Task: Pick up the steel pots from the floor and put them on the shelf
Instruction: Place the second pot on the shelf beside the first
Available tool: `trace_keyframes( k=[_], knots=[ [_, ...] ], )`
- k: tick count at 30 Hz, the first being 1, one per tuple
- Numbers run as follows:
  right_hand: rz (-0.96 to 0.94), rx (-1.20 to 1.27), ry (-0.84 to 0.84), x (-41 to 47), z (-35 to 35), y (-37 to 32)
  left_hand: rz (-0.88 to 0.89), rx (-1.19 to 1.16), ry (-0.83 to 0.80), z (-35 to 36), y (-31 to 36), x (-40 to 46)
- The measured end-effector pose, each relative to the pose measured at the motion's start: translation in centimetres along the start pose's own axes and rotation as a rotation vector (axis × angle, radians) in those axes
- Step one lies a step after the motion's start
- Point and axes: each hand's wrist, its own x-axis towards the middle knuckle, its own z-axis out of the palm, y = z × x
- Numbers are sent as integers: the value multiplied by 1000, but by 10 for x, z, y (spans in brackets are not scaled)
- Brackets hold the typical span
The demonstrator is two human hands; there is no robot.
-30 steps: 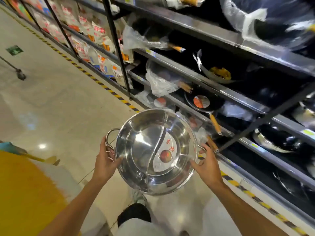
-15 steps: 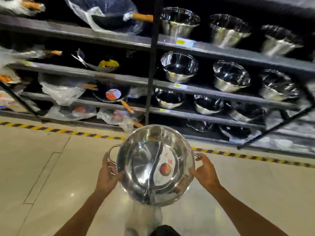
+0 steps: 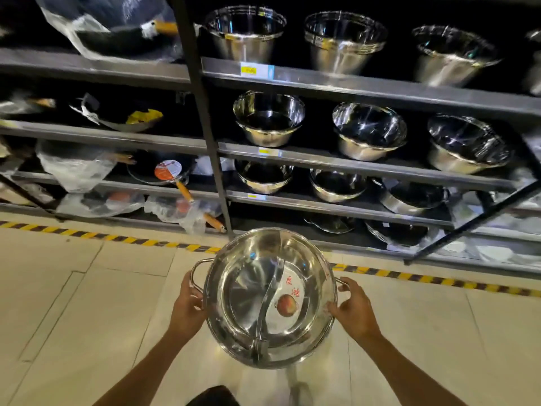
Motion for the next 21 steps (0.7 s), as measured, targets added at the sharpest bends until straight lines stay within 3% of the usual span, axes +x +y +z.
trace_keyframes(
  k=[9, 14, 21],
  knots=[
    [-2, -83, -197, 153, -1, 25, -192, -131, 134, 81, -19, 76],
    [2, -80, -204, 280, 80, 73, -305, -287, 271, 149, -79, 184],
    [-41, 75, -159, 467, 212, 201, -338, -421, 476, 258, -207, 328]
  ],
)
